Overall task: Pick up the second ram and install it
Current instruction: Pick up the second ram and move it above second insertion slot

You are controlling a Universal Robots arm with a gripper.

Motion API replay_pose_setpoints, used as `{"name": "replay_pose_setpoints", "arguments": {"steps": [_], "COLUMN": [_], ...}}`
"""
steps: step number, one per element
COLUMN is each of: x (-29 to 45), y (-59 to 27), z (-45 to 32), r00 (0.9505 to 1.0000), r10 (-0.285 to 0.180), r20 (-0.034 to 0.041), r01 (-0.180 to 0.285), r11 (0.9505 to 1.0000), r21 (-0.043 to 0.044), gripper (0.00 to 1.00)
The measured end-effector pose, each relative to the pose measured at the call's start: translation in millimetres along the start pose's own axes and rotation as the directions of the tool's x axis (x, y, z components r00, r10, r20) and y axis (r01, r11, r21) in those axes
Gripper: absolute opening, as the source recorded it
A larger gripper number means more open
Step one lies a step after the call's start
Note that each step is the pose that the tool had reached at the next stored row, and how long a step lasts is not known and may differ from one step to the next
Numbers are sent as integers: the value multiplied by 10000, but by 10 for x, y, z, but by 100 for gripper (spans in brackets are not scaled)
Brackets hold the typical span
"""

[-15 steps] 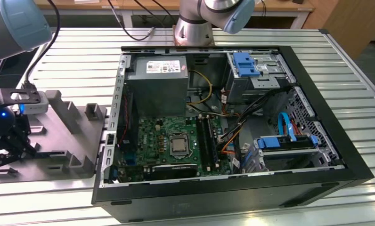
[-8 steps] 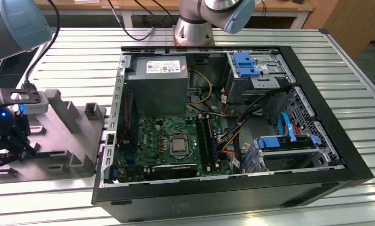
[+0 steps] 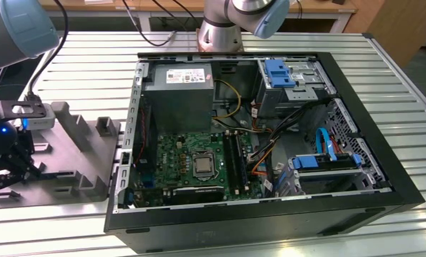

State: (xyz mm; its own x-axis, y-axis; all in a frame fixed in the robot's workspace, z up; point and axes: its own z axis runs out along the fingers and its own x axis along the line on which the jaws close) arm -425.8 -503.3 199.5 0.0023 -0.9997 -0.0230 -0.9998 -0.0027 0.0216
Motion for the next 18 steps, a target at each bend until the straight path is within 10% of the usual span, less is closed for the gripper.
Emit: {"name": "replay_pose_setpoints", "arguments": {"steps": [18], "x": [-1], "y": [2], "z": [-82], "r00": [10000], "r10": [0], "r20": [-3], "r01": [0], "r11": [10000], "r21": [-3], "gripper": [11]}}
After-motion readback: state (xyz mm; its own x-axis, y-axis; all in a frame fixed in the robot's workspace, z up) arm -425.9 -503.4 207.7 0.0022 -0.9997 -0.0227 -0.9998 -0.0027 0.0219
